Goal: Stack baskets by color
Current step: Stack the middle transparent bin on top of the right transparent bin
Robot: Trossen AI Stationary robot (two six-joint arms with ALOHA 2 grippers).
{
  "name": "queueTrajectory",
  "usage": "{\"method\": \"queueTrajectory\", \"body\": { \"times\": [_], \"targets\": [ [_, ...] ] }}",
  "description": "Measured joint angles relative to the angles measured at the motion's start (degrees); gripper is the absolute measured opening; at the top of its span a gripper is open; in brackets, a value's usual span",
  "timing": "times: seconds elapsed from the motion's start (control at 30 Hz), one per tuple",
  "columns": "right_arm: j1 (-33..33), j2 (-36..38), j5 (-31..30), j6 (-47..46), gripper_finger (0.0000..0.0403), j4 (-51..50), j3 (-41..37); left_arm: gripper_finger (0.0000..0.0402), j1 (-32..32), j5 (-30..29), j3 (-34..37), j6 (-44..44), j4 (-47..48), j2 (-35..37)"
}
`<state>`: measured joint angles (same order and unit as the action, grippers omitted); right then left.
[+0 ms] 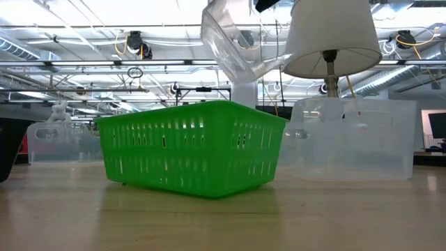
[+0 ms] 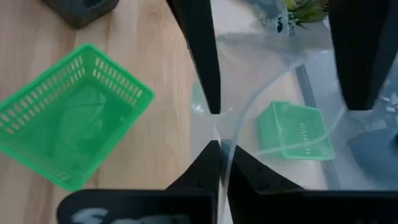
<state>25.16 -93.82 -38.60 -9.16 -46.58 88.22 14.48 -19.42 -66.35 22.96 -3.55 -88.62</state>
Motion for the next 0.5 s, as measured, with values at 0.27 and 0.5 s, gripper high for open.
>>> {"method": "queueTrajectory", "body": {
  "times": [0.27, 0.5],
  "targets": [
    [-0.03, -0.02, -0.09, 2.68, 0.0006, -0.13, -0.04, 0.0294, -1.22, 1.66, 0.02, -1.17, 3.21, 0.02],
    [-0.03, 0.00, -0.56, 6.97, 0.0006, 0.06, -0.04, 0.0230, -1.25, 2.06, 0.02, 0.82, 3.25, 0.01]
  ]
}}
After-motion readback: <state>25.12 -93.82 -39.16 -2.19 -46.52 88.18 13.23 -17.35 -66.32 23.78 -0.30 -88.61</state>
